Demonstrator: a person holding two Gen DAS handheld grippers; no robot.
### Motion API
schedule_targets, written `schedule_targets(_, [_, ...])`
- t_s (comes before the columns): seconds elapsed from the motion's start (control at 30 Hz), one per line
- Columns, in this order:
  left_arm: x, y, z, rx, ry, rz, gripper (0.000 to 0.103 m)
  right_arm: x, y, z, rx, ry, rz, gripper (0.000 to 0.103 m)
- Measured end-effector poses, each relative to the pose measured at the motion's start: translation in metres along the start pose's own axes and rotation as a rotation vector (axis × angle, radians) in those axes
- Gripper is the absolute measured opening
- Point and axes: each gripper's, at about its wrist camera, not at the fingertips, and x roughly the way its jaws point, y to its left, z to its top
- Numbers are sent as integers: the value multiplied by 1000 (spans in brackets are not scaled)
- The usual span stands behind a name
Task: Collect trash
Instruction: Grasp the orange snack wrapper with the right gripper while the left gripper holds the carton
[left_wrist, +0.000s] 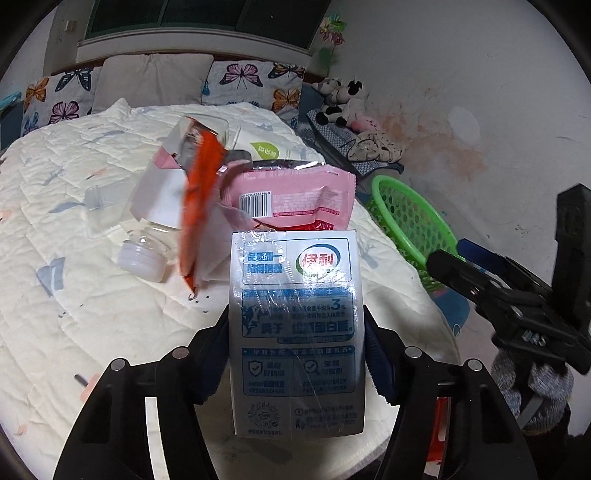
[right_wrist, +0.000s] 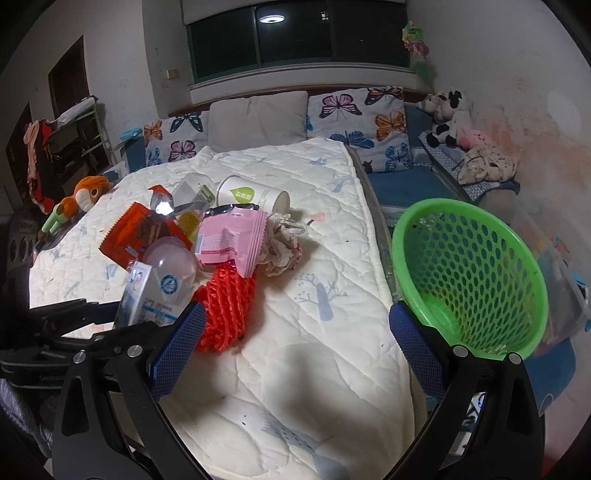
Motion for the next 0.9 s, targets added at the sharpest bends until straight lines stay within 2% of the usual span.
schedule_targets(0.3, [-43,13,-5,-21,-74,16,62,15,17,0,-2,41,78,92])
schedule_targets(0.57, [-73,38,-8,-62,-132,68,62,26,48,12,-54,39,143,86])
schedule_targets(0.77, [-82,60,-14,-105,-144,96,62,39,70,30,-54,50,226,77])
schedule_targets(0.9, [-85,66,-18,-118,-150,103,62,55,82,42,-41,77,273,67])
